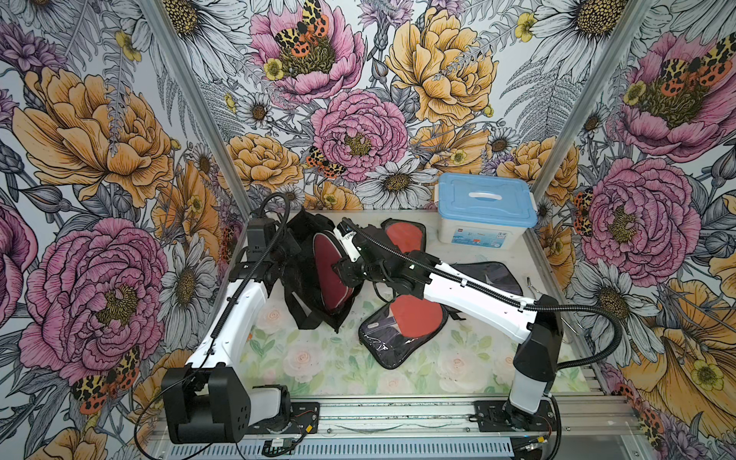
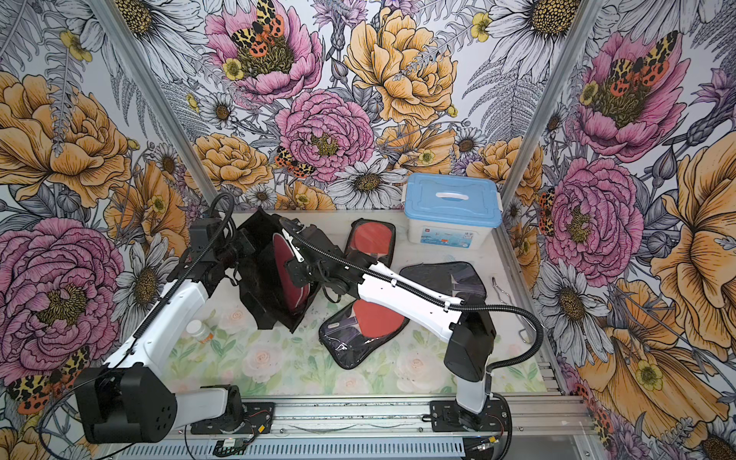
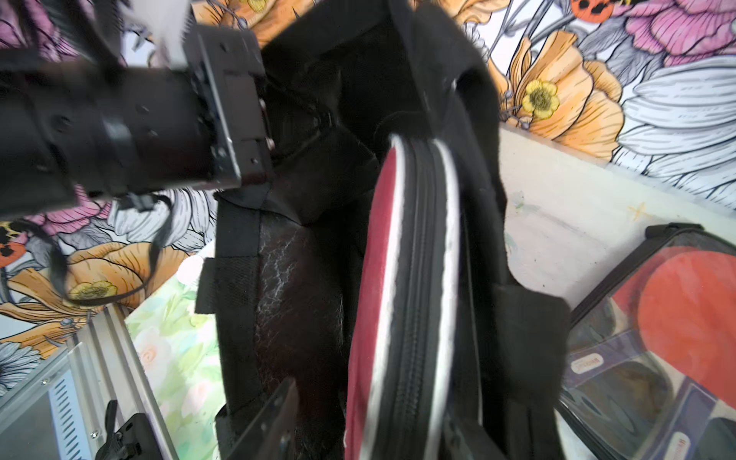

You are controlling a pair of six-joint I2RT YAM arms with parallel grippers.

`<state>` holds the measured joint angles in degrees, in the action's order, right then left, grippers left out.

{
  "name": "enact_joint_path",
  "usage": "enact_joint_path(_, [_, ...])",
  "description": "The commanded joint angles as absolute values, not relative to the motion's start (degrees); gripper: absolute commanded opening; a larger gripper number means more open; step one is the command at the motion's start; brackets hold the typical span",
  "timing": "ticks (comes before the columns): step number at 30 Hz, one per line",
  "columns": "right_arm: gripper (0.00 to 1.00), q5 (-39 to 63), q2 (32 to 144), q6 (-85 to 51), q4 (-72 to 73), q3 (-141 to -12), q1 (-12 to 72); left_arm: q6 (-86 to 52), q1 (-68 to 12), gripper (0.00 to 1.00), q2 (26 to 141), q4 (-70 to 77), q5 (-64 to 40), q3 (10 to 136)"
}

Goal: Remove the ping pong set from the canvas bag
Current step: Pick up the ping pong set from the canvas bag.

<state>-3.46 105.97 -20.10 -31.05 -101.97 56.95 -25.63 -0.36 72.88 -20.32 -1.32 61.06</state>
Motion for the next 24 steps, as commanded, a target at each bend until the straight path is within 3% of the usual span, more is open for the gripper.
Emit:
enact_joint_path(1, [0.52,-3.67,108.35,-20.78,-32.04,-104.38,57.52,-27.07,-0.70,0.00,73.04,-18.28,-3.52,60.20])
enact_joint_path(7, [0.43,-6.77,111.87,-21.01,-32.17,-107.41,57.49,-27.27,-0.70,0.00,72.94,-17.95,-3.68,59.84])
enact_joint_path(12, [0.13,-12.36,116.84,-21.49,-32.00,-112.48,57.52,-27.38,-0.74,0.00,72.80,-17.58,-3.92,59.43])
enact_joint_path(15, [0.00,-13.18,119.42,-21.68,-31.95,-115.94,57.50,-27.33,-0.71,0.00,72.52,-17.58,-3.90,59.20])
enact_joint_path(24, [0.00,-12.73,120.55,-21.98,-31.64,-118.77,57.63,-27.61,-0.52,0.00,72.76,-17.31,-4.33,58.88])
